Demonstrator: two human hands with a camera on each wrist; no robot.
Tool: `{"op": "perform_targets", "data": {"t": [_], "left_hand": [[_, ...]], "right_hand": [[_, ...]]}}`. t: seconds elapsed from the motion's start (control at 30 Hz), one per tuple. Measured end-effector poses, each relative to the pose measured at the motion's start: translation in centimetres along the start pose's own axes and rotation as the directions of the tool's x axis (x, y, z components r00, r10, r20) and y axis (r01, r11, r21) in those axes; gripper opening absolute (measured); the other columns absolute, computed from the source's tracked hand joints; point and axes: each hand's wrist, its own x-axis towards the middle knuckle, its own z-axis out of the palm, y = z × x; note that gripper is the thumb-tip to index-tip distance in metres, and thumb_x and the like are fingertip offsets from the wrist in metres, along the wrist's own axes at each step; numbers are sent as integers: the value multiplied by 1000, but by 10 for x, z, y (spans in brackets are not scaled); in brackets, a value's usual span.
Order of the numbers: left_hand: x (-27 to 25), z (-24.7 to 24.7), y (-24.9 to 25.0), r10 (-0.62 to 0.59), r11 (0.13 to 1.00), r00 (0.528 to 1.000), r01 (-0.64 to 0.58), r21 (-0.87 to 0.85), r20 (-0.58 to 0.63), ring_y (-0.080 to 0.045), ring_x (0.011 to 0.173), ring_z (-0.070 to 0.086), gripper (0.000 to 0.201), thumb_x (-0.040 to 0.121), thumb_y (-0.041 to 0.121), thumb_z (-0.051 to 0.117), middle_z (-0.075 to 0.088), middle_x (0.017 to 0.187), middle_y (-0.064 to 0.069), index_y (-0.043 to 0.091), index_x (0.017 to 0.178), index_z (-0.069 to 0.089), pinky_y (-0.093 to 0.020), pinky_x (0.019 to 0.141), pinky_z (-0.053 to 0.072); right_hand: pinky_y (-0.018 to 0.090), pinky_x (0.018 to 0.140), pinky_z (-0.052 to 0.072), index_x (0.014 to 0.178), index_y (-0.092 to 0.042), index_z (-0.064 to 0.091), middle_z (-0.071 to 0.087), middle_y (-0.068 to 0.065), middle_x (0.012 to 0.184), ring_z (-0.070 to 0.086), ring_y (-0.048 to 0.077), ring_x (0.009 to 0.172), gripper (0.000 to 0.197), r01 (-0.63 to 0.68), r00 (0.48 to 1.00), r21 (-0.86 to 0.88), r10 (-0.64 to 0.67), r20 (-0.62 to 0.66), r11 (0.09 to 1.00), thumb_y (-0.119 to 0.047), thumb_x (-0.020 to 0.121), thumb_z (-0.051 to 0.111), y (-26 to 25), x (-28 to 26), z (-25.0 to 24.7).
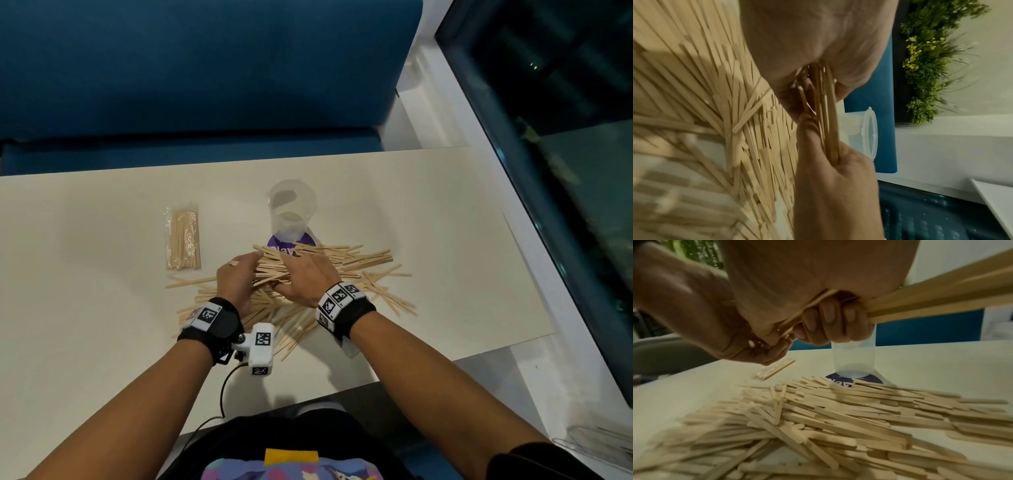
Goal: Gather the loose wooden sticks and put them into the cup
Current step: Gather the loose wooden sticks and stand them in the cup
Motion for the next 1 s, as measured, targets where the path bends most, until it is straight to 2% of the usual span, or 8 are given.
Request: {"op": "perform_targets", "data": {"t": [0.17, 0.27, 0.37, 0.5, 0.6, 0.77, 0.87, 1.0], "left_hand": [[1, -1, 5, 7, 989, 999, -12, -148, -37, -28, 88, 77, 30, 97, 22, 69, 74, 109, -15, 8, 123, 62, -40, 70, 63], [0, 4, 5, 77, 988, 995, -84, -132, -57, -33, 85, 77, 22, 100, 23, 61, 76, 106, -22, 5, 111, 69, -51, 86, 61], [-4, 8, 3, 114, 993, 993, -114, 18, -8, -34, 84, 78, 35, 105, 26, 50, 78, 92, -20, 1, 99, 74, -53, 94, 60], [-5, 6, -6, 175, 926, 984, -178, 333, 38, -27, 92, 76, 44, 97, 39, 44, 81, 81, 0, 23, 81, 81, -52, 94, 59], [-1, 1, -10, 192, 850, 979, -201, 487, 69, -28, 88, 74, 48, 91, 46, 40, 79, 84, -1, 29, 68, 80, -51, 93, 59], [-14, 10, -7, 190, 755, 969, -246, 608, 156, -31, 83, 75, 56, 108, 42, 33, 77, 83, -8, 24, 77, 76, -50, 92, 59], [-12, 10, -8, 225, 667, 936, -350, 657, 271, -31, 101, 70, 50, 107, 51, 30, 75, 104, -10, 32, 84, 70, -51, 100, 53], [-20, 8, 2, 87, 846, 880, -313, 432, 468, -31, 116, 65, 38, 109, 48, 33, 72, 117, -6, 27, 107, 64, -51, 106, 50]], "right_hand": [[33, 71, 48, 127, -16, 59, 71, 8, 97, 65, 26, 86, 60, 12, 993, 65, -19, 115, 998, -62, 89, 61, 2, 2, -4], [35, 73, 47, 116, -11, 63, 69, 12, 100, 64, 30, 91, 44, 3, 989, 87, -16, 150, 996, -48, 93, 66, 2, 2, -6], [38, 76, 49, 119, -11, 61, 69, 12, 102, 66, 31, 94, 39, -41, 982, 97, 22, 188, 994, -41, 95, 67, 0, 0, -9], [35, 68, 46, 123, -18, 60, 69, 8, 97, 58, 26, 79, 42, -53, 986, -20, 56, 157, 998, -48, 94, 63, -6, -2, -17], [33, 68, 45, 106, -15, 62, 66, 6, 88, 63, 27, 81, 22, -43, 988, -63, 52, 146, 997, -32, 91, 64, -7, -5, -21], [34, 71, 44, 108, -12, 63, 66, 8, 89, 65, 29, 88, 16, -23, 985, -104, 41, 168, 994, -21, 95, 61, -8, -9, -30], [35, 73, 46, 107, -10, 66, 65, 8, 89, 66, 28, 89, 17, -35, 984, -57, 44, 171, 998, -18, 93, 61, -8, -14, -29], [32, 71, 47, 127, -24, 66, 70, 8, 89, 64, 24, 81, 36, -31, 995, 43, 27, 96, 999, -20, 91, 63, 1, -21, -23]]}}
